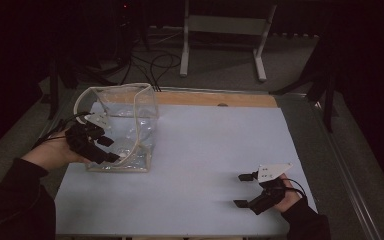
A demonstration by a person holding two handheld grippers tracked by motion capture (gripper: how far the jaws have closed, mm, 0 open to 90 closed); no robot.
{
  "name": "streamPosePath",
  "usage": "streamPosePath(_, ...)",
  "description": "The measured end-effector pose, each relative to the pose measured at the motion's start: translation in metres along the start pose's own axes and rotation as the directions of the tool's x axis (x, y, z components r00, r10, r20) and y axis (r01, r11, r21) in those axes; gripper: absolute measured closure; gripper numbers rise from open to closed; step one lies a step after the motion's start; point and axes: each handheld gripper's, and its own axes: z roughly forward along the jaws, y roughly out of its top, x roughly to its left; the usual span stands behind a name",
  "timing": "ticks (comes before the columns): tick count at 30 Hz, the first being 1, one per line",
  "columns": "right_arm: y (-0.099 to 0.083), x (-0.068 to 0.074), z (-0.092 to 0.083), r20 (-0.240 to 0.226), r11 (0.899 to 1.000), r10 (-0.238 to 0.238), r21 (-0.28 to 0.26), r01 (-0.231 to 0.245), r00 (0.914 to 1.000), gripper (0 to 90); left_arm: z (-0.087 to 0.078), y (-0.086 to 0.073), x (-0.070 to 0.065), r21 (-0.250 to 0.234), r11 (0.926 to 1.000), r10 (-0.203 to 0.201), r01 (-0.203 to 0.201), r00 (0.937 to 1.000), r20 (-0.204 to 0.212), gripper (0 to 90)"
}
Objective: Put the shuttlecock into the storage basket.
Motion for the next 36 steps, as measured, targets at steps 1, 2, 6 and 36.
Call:
streamPosePath(1,0.0,0.0,0.0,0.0,1.0,0.0,0.001,0.0,1.0,11.2,-0.001,0.0,0.0,-0.002,1.0,-0.002,0.002,1.0,-0.004,33.3)
streamPosePath(2,0.0,0.0,0.0,0.0,1.0,0.001,0.003,-0.001,1.0,11.2,-0.001,0.001,0.0,-0.004,1.0,-0.006,0.006,1.0,-0.003,32.8)
streamPosePath(6,0.0,0.0,0.0,0.0,1.0,0.0,0.002,0.0,1.0,11.2,-0.003,0.003,-0.001,-0.009,0.9999,-0.007,0.006,1.0,-0.007,23.2)
streamPosePath(36,0.0,0.0,-0.002,-0.002,1.0,0.004,-0.01,-0.004,1.0,11.2,-0.014,0.01,-0.004,-0.069,0.9974,-0.022,0.02,0.9994,-0.029,0.4)
